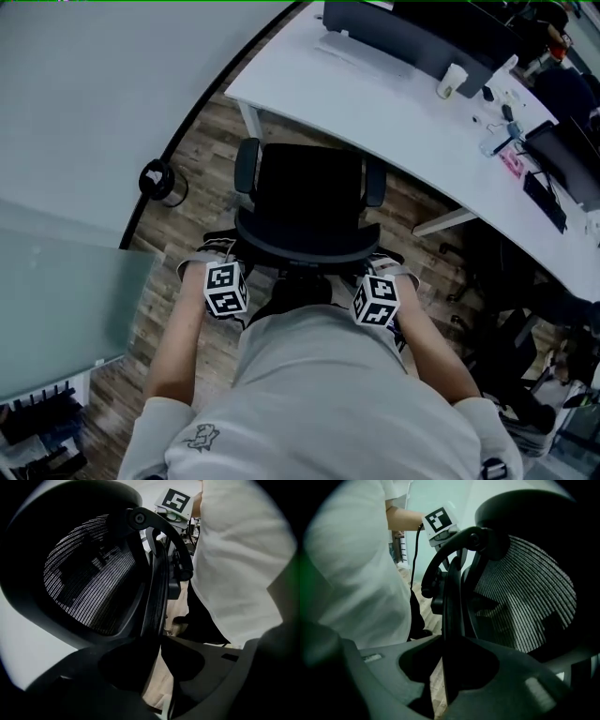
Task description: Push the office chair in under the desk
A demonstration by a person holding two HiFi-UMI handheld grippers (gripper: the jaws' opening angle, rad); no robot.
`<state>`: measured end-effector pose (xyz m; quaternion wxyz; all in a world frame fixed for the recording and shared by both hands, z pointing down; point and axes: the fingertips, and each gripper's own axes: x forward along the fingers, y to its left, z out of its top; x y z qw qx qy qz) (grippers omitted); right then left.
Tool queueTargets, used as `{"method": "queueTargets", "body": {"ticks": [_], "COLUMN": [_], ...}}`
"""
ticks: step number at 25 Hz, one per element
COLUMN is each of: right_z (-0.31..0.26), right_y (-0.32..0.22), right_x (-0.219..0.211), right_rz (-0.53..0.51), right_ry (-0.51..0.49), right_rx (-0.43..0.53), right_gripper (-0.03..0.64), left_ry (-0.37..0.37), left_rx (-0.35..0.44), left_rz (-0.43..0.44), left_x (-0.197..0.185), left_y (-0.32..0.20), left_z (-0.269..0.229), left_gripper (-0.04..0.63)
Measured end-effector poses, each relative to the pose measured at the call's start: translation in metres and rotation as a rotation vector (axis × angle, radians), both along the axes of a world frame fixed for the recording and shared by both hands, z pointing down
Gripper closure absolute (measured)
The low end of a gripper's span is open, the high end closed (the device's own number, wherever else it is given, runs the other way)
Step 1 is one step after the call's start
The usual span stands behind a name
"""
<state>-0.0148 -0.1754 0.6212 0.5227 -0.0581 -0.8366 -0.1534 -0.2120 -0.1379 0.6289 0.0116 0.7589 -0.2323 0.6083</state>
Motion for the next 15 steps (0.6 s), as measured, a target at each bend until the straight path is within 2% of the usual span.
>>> {"method": "queueTargets", "body": {"ticks": [8,15], "right_z": [-0.002,-0.002], "right_y": [-0.012,-0.019], "right_x": [-0.002,-0.003], "right_rz": [0.203,0.324], "right_ry": [-0.011,-0.018], "right_rx": [0.007,0.031], "right_gripper": [0.514,0.508], "left_ry": [0.002,0.009], "left_rx": [0.001,0.029], "left_rz": [0.194,0.324], "left_x": [-0.006,-0.005], "left_y": [-0.048,-0.076], "left_z": [-0.002,-0.004], "left_gripper": [0.462,0.462]}}
